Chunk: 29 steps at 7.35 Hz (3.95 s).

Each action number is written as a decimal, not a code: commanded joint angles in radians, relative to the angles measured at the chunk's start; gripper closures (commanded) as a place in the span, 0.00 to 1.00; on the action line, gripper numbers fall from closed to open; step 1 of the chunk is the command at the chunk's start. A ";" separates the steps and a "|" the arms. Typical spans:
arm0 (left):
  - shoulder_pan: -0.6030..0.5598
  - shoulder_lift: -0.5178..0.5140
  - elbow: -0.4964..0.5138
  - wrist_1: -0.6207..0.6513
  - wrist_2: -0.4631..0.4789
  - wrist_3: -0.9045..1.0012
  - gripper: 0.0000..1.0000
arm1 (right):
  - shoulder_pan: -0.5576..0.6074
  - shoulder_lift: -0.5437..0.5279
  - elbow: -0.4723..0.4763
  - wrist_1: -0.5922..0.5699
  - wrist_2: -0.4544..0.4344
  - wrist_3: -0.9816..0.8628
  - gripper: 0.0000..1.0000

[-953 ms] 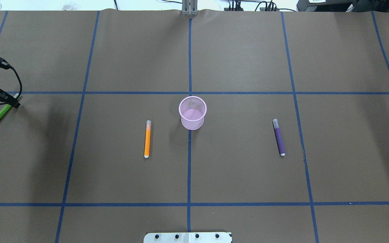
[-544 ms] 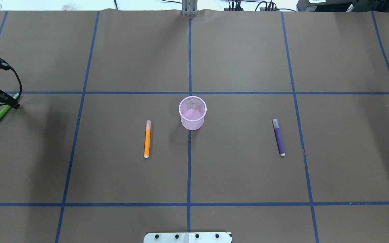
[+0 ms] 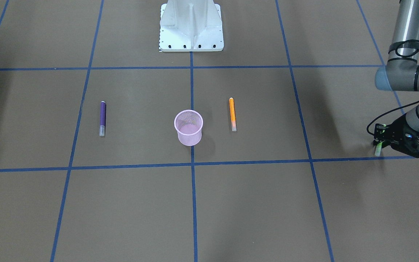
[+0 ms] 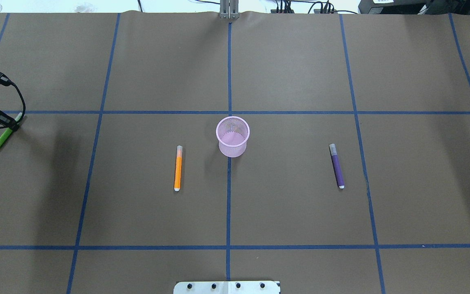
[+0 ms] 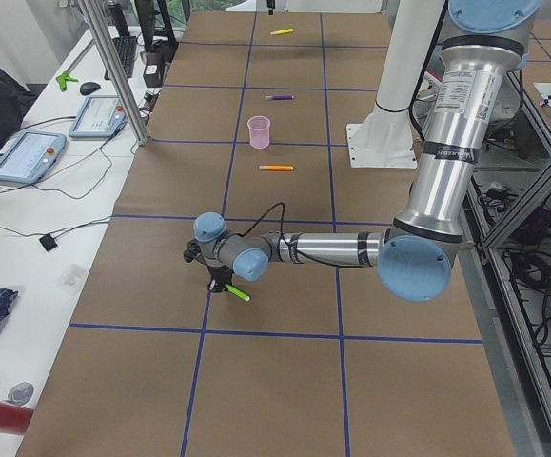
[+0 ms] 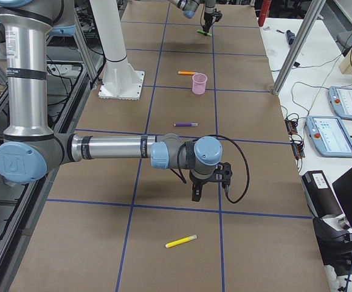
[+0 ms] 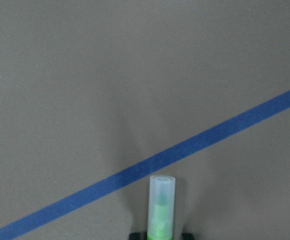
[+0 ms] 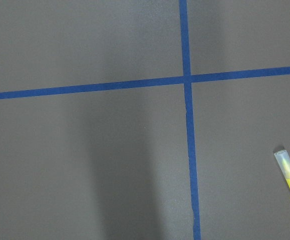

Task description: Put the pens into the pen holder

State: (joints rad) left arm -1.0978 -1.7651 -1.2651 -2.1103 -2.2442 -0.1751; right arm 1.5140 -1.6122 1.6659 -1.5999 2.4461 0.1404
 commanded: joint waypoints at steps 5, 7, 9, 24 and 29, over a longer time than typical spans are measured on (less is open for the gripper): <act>-0.071 -0.013 -0.163 0.003 -0.011 -0.009 1.00 | 0.000 0.021 -0.081 0.079 -0.004 -0.172 0.00; -0.103 -0.063 -0.189 0.018 -0.012 -0.038 1.00 | 0.002 0.025 -0.225 0.190 -0.006 -0.334 0.00; -0.103 -0.105 -0.221 0.006 -0.009 -0.055 1.00 | 0.005 0.053 -0.378 0.276 -0.027 -0.396 0.00; -0.074 -0.148 -0.263 -0.229 0.037 -0.322 1.00 | -0.009 0.077 -0.636 0.575 -0.116 -0.375 0.02; -0.076 -0.151 -0.263 -0.226 0.037 -0.320 1.00 | -0.057 0.080 -0.646 0.574 -0.118 -0.347 0.11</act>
State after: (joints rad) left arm -1.1727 -1.9158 -1.5279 -2.3379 -2.2074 -0.4955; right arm 1.4596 -1.5336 1.0209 -1.0262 2.3287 -0.2077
